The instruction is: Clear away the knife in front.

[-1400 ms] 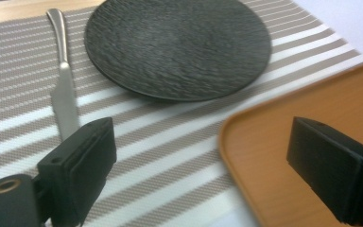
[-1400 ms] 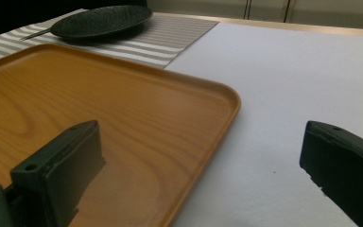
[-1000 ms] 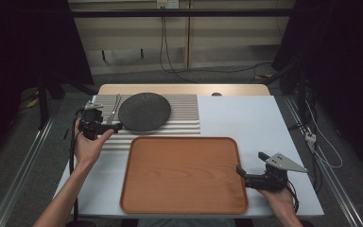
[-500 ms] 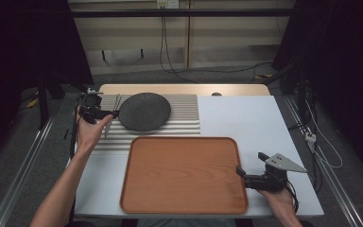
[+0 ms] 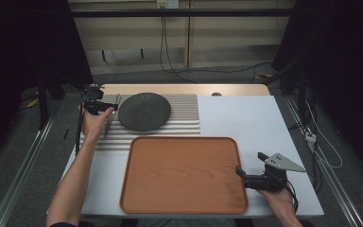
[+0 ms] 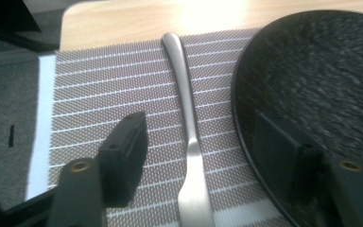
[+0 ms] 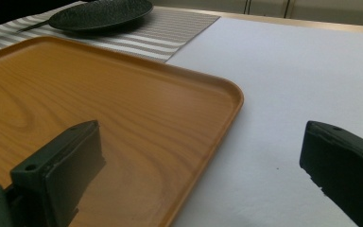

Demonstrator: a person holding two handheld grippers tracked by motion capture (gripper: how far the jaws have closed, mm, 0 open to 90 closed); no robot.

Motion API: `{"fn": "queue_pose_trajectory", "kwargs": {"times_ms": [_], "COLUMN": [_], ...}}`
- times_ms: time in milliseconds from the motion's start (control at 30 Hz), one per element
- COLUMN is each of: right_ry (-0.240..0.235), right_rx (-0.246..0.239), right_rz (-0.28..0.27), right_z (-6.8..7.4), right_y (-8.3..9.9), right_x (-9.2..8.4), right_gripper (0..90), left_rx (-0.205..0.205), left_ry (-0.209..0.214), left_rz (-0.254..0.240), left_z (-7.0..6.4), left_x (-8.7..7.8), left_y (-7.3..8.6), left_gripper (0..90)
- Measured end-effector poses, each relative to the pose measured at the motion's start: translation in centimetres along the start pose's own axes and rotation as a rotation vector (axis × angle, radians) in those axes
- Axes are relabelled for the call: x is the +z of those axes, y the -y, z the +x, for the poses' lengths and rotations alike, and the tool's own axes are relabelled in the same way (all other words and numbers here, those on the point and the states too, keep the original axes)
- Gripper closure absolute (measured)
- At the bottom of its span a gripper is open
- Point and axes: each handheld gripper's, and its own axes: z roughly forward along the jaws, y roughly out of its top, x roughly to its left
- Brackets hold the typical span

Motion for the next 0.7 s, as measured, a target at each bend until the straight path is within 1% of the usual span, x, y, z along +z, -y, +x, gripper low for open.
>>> {"fn": "queue_pose_trajectory", "kwargs": {"times_ms": [67,133,167,233,267,300,333,367,433,467,500,567,600,700], "right_ry": [0.000,0.001,0.001,0.000,-0.001,-0.003,-0.004,-0.003,-0.005,-0.007,-0.008,-0.009,-0.008,-0.007], "right_rx": [0.004,0.005,0.005,0.005,0.005,0.006,0.005,0.005,0.008,0.011,0.013,0.015,0.013,0.012], "right_rz": [0.002,0.002,0.002,0.002,0.006,0.008,0.008,0.008,0.008,0.007,0.007,0.008,0.006,0.006], "right_z": [-0.1,-0.1,-0.1,-0.2,-0.2,-0.2,-0.3,-0.3,-0.3,-0.4,-0.4,-0.4,-0.4,-0.4], "right_y": [0.0,0.0,0.0,0.1,0.1,0.1,0.1,0.1,0.1,0.1,0.1,0.1,0.1,0.1], "right_x": [0.0,0.0,0.0,0.0,0.0,0.1,0.1,0.1,0.1,0.2,0.2,0.2,0.1,-0.1], "right_gripper": [0.0,0.0,0.0,0.0,0.0,0.0,0.0,0.0,0.0,0.0,0.0,0.0,0.0,0.0], "left_rx": [-0.007,-0.007,-0.002,0.002,0.003,0.002,-0.009,-0.009,-0.012,-0.007,-0.014,-0.029,-0.031,-0.037], "left_ry": [-0.011,-0.024,-0.031,-0.024,-0.026,-0.035,-0.031,-0.031,-0.052,-0.065,-0.059,-0.065,-0.061,-0.054], "left_rz": [0.008,0.010,0.021,0.030,0.036,0.052,0.058,0.058,0.068,0.068,0.064,0.064,0.072,0.083], "left_z": [0.2,0.2,0.2,0.1,0.1,0.1,0.2,0.2,0.1,0.1,0.0,-0.1,-0.1,-0.2], "left_x": [0.6,1.1,1.4,2.1,2.4,2.7,3.1,3.1,3.4,3.4,3.4,3.6,3.8,4.0], "left_y": [0.0,-0.1,-0.1,-0.2,-0.2,-0.3,-0.3,-0.3,-0.4,-0.4,-0.5,-0.5,-0.5,-0.4], "left_gripper": [41.3,48.3,48.3,49.6,53.4,56.2,57.9,58.7,60.9,65.0,67.7,69.1,72.3,73.2]}}
